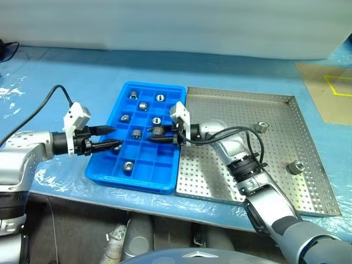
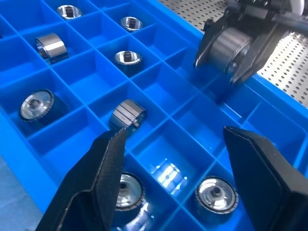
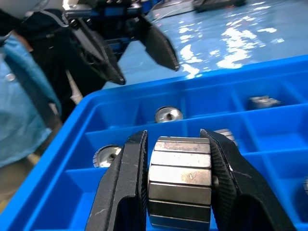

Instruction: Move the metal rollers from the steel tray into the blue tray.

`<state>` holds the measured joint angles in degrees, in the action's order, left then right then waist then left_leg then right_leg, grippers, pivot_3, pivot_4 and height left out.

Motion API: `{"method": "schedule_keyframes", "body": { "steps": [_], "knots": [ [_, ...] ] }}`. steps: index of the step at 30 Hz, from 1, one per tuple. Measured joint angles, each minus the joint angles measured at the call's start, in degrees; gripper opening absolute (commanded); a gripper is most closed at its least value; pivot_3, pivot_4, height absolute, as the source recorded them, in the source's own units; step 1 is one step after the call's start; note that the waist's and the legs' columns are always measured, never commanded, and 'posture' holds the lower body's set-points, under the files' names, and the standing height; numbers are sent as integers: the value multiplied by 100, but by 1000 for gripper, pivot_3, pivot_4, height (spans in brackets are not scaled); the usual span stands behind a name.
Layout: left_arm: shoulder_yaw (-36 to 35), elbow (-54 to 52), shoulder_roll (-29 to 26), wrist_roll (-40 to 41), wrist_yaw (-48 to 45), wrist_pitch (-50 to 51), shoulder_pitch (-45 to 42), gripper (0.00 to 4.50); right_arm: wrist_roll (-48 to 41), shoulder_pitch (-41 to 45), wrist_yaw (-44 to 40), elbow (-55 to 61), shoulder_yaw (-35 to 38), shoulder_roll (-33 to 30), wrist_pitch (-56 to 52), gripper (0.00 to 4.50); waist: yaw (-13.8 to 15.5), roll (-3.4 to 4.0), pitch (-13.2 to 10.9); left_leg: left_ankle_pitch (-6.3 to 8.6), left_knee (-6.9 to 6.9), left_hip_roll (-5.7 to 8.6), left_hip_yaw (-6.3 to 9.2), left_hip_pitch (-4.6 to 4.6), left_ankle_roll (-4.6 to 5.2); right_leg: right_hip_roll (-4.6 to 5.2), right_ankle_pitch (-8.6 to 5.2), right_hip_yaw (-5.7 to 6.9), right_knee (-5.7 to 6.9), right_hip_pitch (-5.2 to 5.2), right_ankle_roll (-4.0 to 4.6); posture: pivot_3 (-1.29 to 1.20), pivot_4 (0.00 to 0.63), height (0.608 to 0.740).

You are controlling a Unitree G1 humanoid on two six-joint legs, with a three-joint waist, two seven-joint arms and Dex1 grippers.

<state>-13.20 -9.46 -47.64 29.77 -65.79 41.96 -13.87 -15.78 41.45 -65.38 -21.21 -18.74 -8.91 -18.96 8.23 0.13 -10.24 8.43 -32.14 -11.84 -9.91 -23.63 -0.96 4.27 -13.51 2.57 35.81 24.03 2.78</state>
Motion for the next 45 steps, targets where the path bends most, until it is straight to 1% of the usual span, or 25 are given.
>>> {"method": "schedule_keyframes", "body": {
  "steps": [4, 9, 11, 12, 13, 14, 15, 20, 24, 26, 29, 34, 37, 39, 41, 43, 45],
  "knots": [
    [-23, -453, -3, 209, 183, 123, 273, 3397, 68, 12, -68, -251, -31, 191, 39, 1247, 51, 0, 0, 0, 0, 0, 6, 0, 0, -1, 0, -1, 0, 0, 0, 329, 150, 740],
    [-25, -642, -36, 371, 309, 179, 483, 3397, 224, 60, -63, -489, -19, 355, 321, 1247, 54, -2, 2, 0, 0, 0, 8, 3, 0, -1, 0, -1, 1, -1, 0, 335, 150, 740],
    [-25, -663, -64, 410, 354, 180, 498, 3397, 227, 61, -79, -518, -2, 372, 348, 1965, 57, -3, 2, -1, 0, 0, 9, 4, -2, -1, 0, -1, 3, -1, 0, 334, 150, 740],
    [-25, -664, -86, 420, 361, 180, 498, 3397, 234, 61, -87, -526, -1, 377, 359, 2195, 57, -2, 2, -1, 0, 0, 9, 6, -2, -1, 0, -1, 3, -3, 0, 334, 150, 740],
    [-25, -664, -107, 429, 364, 179, 499, 3397, 239, 61, -104, -531, -1, 377, 366, 2517, 57, -2, 2, -1, 0, 0, 9, 8, -2, -1, 0, -1, 3, -5, 0, 329, 150, 740],
    [-25, -663, -132, 436, 366, 178, 500, 3397, 244, 61, -104, -539, 4, 380, 373, 2968, 57, -3, 2, -1, 0, 0, 9, 8, -2, -1, 0, -1, 3, -6, 0, 325, 150, 740],
    [-25, -663, -144, 442, 367, 177, 500, 3397, 250, 62, -91, -546, 9, 384, 377, 3199, 57, -2, 2, -1, 0, 1, 9, 9, -3, -1, 0, -1, 3, -6, 0, 325, 150, 740],
    [-9, -561, -163, 457, 356, 154, 398, 3397, 265, 108, -36, -599, 60, 395, 294, 3199, 56, -3, 2, -3, 0, 1, 8, 12, -5, -1, 0, -1, 5, -8, 0, 254, 150, 740],
    [269, 280, -146, 331, 294, -121, -796, 3397, 206, 108, 251, -549, 400, 240, 187, 3199, 112, -3, 2, -21, -4, 7, -3, 15, -36, 0, 1, 6, 18, -20, -1, 179, 150, 740],
    [425, 643, -115, 239, 196, -311, -1246, 3397, 152, 80, 330, -348, 607, 44, 74, 3199, 88, -2, 2, -32, -5, 10, -2, 26, -53, 1, 2, 1, 17, -33, -2, 127, 150, 740],
    [794, 1264, 96, 29, -32, -620, -1841, 3397, 1, -5, 433, 107, 926, -308, -145, 3199, 51, -4, 3, -34, -4, 7, -5, 35, -56, -1, 2, 2, 13, -44, -3, 47, 150, 740],
    [1493, 2632, 660, -447, -558, -1268, -3023, 3397, -75, -431, 801, 734, 1396, -890, -390, 3199, -56, -6, 4, -35, -4, 10, -14, 35, -55, -10, 3, 4, 5, -49, -4, -110, 150, 740],
    [1831, 3597, 1152, -786, -911, -1736, -3711, 3397, -118, -871, 1163, 1188, 1756, -1208, -551, 3199, -157, -6, 4, -31, -8, 13, -15, 32, -47, -9, 3, 3, -1, -52, -5, -214, 150, 740],
    [1963, 4037, 1430, -930, -1063, -1966, -4000, 3397, -145, -1136, 1358, 1479, 1950, -1354, -629, 3199, -254, -7, 4, -29, -9, 15, -16, 30, -43, -10, 3, 4, -1, -52, -5, -270, 150, 740],
    [2108, 4622, 1849, -1108, -1274, -2287, -4364, 3397, -205, -1629, 1645, 1975, 2238, -1546, -756, 3199, -299, -7, 4, -21, -11, 19, -16, 35, -28, -11, 3, 4, -6, -62, -5, -318, 150, 740],
    [2222, 5094, 2178, -1280, -1409, -2598, -4617, 3397, -243, -2051, 1914, 2368, 2476, -1657, -881, 3199, -409, -7, 4, -15, -16, 26, -17, 34, -15, -11, 4, 4, -9, -65, -5, -363, 150, 740],
    [2290, 5374, 2460, -1403, -1571, -2846, -4761, 3397, -284, -2397, 2154, 2690, 2697, -1729, -1005, 3199, -506, -7, 4, -14, -21, 28, -20, 35, 8, -11, 4, 3, -13, -68, -6, -394, 150, 740]
  ]
}}
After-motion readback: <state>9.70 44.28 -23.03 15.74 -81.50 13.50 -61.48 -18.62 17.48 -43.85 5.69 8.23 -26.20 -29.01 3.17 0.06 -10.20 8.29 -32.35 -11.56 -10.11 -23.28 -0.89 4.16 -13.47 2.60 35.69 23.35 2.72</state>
